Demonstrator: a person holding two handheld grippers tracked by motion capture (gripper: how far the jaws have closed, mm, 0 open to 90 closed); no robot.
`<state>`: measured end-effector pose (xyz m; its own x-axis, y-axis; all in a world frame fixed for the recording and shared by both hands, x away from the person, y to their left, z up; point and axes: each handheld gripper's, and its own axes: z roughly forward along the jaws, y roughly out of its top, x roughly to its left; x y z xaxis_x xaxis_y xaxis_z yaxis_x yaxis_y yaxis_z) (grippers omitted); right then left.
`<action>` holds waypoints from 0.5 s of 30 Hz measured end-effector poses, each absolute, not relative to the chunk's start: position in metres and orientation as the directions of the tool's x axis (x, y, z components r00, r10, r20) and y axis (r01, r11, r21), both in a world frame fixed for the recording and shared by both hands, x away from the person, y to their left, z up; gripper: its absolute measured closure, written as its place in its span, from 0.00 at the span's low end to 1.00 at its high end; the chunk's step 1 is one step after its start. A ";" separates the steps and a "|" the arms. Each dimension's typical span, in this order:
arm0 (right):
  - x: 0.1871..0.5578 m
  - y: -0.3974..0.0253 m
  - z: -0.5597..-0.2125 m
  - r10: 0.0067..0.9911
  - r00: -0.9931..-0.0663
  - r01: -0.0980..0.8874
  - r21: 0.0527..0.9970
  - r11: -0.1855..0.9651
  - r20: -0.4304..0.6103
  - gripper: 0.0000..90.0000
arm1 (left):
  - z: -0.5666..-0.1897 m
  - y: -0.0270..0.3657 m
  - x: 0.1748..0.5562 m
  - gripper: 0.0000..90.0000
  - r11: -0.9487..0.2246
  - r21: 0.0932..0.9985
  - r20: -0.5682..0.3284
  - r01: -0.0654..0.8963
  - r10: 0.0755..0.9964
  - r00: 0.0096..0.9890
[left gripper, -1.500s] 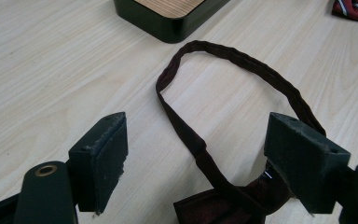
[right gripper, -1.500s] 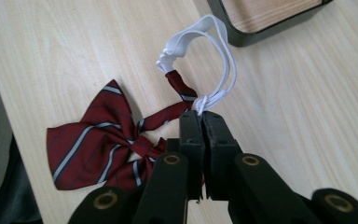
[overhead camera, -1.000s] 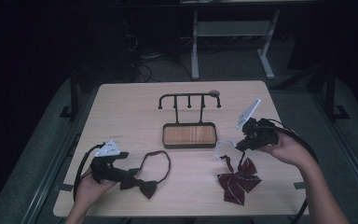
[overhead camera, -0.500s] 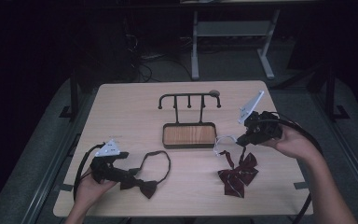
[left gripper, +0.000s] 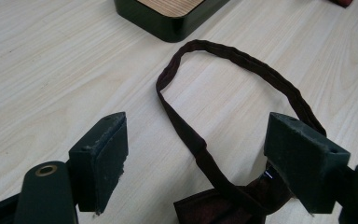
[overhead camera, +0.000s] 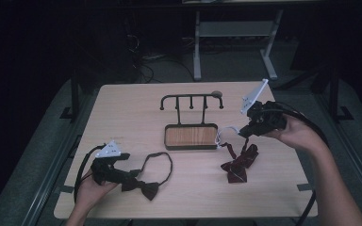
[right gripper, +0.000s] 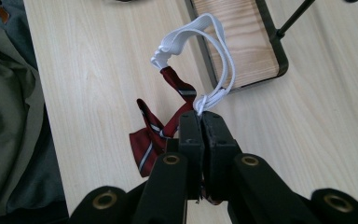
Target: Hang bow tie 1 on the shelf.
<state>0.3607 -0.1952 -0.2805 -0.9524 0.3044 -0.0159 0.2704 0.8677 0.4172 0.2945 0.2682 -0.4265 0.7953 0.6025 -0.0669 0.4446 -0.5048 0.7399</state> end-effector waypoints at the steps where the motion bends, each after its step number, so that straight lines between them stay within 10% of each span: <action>1: 0.361 -0.195 -0.280 0.304 -0.952 0.270 0.417 0.868 -0.016 0.97 | -0.426 0.268 0.294 0.24 -0.505 0.740 -0.066 0.444 0.602 0.795; 15: 0.377 -0.197 -0.266 0.336 -0.942 0.295 0.432 0.852 -0.019 0.97 | -0.426 0.268 0.294 0.24 -0.502 0.741 -0.069 0.445 0.603 0.795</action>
<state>0.3769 -0.1970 -0.2664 -0.9418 0.3357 -0.0185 0.2953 0.8524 0.4316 0.2941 0.2684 -0.4263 0.7945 0.6033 -0.0689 0.4455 -0.5020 0.7413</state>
